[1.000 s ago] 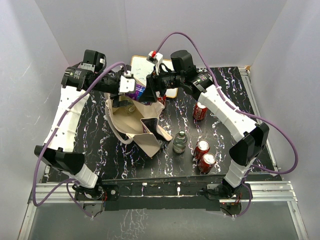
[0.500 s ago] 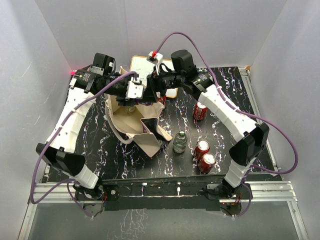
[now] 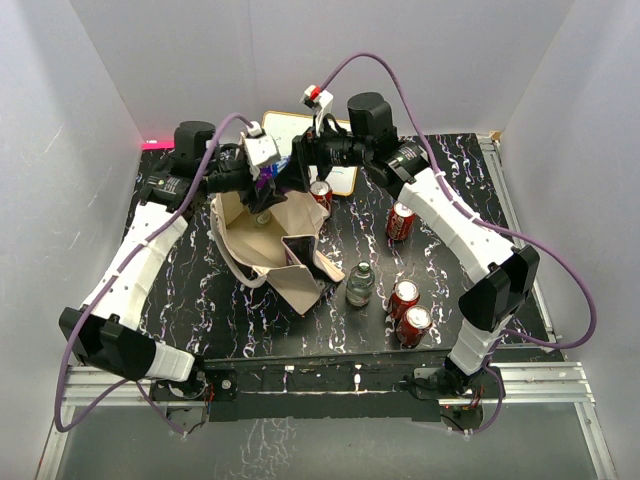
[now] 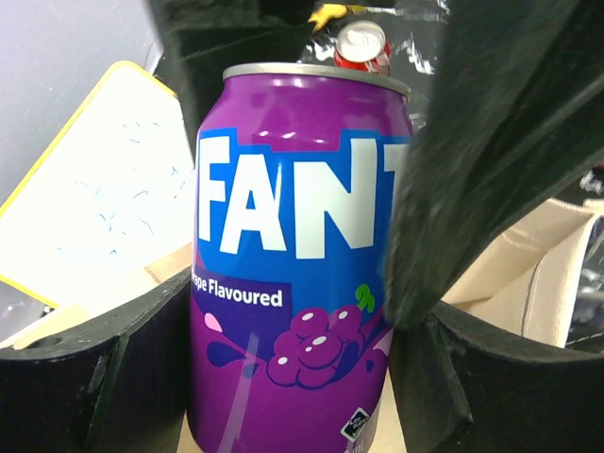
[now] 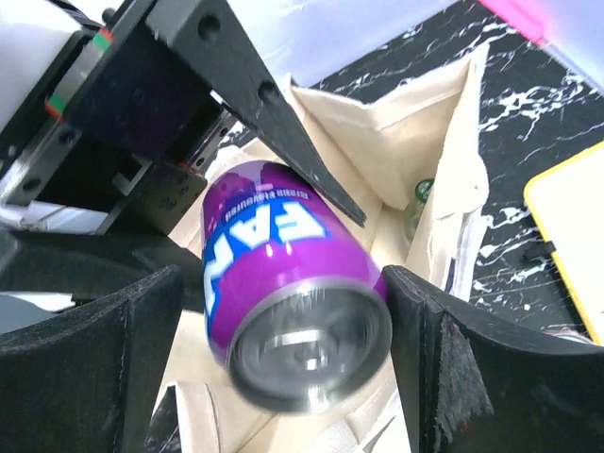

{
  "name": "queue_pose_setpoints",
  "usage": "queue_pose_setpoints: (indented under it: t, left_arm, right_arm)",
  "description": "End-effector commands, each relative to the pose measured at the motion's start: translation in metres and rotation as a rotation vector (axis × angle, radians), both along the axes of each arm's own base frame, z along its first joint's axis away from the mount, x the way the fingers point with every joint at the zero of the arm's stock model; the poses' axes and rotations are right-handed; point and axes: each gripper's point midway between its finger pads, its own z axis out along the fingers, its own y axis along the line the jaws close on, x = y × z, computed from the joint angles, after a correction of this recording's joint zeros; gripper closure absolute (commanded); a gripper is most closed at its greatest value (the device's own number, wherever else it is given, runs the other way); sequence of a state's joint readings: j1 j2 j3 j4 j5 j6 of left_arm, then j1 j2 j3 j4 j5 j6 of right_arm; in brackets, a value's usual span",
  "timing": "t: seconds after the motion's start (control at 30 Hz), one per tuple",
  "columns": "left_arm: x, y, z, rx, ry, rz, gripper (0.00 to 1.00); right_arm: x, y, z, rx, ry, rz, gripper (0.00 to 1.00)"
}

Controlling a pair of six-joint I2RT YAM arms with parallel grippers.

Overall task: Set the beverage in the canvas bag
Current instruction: Pick up the drink from the canvas bag.

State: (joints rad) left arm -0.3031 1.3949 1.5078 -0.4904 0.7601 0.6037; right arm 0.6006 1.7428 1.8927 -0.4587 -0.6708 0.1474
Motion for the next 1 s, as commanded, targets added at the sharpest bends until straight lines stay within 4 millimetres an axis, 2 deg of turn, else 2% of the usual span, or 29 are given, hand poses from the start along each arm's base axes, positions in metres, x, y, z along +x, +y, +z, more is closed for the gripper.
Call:
queue_pose_setpoints:
  t: [0.0,0.13,0.33,0.4,0.43,0.5,0.67,0.83,0.97]
  left_arm:
    - [0.007,0.019,0.072,-0.235,-0.076,0.102,1.0]
    - [0.004,0.023,0.075,-0.265,-0.064,0.097,1.0]
    - [-0.002,0.021,0.074,-0.271,-0.059,0.058,1.0]
    - [-0.004,0.02,0.075,-0.275,-0.06,0.045,1.0]
    - [-0.004,0.019,0.075,-0.276,-0.06,0.039,1.0]
    - [-0.006,0.018,0.076,-0.281,-0.06,0.027,1.0]
    - [-0.009,0.016,0.078,-0.284,-0.073,0.005,1.0]
    - [-0.01,0.016,0.079,-0.288,-0.077,0.004,1.0]
    - [-0.01,0.017,0.077,-0.281,-0.077,0.004,1.0]
  right_arm:
    - [-0.003,-0.006,0.068,0.143,-0.134,-0.024,0.14]
    - [-0.001,-0.007,0.07,0.163,-0.131,-0.033,0.14]
    - [0.004,0.004,0.069,0.189,-0.097,-0.003,0.14]
    - [0.0,0.006,0.078,0.212,-0.11,0.02,0.13]
    - [0.007,0.011,0.069,0.207,-0.088,0.022,0.13]
    - [0.013,0.015,0.067,0.211,-0.071,0.016,0.12]
    - [0.014,0.021,0.065,0.215,-0.049,0.044,0.12]
    - [0.012,0.026,0.065,0.221,-0.045,0.088,0.18]
    - [0.012,0.026,0.065,0.228,-0.046,0.094,0.32]
